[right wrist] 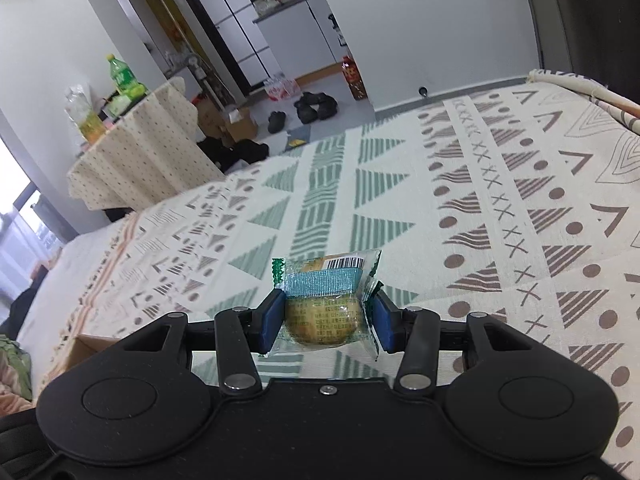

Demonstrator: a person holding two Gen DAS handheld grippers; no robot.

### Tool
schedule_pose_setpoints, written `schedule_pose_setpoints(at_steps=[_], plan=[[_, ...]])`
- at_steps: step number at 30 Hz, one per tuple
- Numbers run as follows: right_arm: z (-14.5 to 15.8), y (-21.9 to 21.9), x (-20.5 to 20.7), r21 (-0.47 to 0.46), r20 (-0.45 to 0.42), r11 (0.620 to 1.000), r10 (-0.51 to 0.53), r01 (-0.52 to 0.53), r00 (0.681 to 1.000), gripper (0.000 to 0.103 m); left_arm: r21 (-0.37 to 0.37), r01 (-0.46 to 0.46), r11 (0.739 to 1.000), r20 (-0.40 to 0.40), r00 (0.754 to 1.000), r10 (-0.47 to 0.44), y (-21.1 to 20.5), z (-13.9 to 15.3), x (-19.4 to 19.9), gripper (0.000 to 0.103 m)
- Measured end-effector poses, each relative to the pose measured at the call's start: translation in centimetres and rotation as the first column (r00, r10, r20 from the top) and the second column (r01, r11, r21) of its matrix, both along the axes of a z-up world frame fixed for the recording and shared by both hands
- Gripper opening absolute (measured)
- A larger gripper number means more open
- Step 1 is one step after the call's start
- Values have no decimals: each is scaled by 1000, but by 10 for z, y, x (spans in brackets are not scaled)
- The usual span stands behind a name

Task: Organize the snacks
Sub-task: 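Carry red candy bar and round cake over the box with both tools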

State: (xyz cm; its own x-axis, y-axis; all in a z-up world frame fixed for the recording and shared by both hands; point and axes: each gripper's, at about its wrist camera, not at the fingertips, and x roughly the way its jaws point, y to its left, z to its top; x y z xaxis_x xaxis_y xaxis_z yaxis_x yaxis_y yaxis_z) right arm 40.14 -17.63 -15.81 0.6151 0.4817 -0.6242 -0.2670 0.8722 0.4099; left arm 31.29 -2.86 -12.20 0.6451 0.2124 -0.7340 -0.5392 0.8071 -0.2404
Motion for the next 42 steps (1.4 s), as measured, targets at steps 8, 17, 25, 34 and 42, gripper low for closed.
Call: schedule_pose_setpoints(at_steps=[8, 17, 25, 34, 42], plan=[[19, 5, -16, 32, 44, 999, 28, -30, 999, 46, 13, -39, 999, 44, 998, 38, 15, 28, -24, 20], [39, 30, -36, 48, 96, 994, 94, -99, 991, 46, 30, -92, 995, 83, 993, 89, 44, 52, -47, 20], [46, 57, -54, 41, 114, 986, 156, -162, 981, 46, 24, -147, 989, 89, 986, 145, 84, 63, -68, 20], [53, 83, -70, 29, 129, 973, 222, -227, 967, 46, -1, -172, 985, 46, 984, 172, 126, 64, -100, 20], [53, 111, -88, -3, 126, 954, 299, -301, 946, 46, -38, -192, 981, 12, 981, 192, 146, 58, -123, 20]])
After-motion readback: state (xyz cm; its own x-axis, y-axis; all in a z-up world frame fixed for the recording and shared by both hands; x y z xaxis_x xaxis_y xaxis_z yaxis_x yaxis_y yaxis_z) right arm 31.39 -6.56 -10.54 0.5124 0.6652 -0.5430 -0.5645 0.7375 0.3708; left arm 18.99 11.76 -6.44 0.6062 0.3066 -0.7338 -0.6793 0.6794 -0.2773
